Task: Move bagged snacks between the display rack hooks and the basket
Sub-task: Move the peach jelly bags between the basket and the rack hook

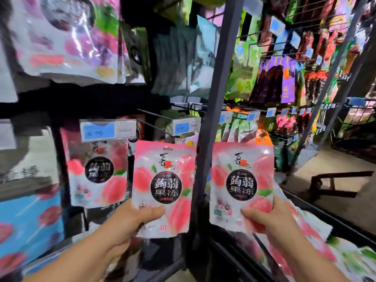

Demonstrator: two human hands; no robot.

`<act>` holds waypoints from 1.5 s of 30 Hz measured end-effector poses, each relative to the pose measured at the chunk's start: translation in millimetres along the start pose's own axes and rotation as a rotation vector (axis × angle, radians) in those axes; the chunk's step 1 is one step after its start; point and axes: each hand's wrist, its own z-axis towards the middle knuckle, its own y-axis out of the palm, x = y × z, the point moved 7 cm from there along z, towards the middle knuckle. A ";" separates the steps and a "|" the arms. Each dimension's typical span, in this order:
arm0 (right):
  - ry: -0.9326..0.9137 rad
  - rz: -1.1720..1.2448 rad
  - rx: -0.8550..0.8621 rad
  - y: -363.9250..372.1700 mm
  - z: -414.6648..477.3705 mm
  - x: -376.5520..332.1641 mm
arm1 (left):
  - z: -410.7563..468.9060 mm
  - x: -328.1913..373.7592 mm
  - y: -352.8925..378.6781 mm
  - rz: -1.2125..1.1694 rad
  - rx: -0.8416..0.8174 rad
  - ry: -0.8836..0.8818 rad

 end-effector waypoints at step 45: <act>0.124 0.304 -0.690 313.5 9.0 27.5 | -116.8 -4.1 -185.7 -0.127 0.463 0.273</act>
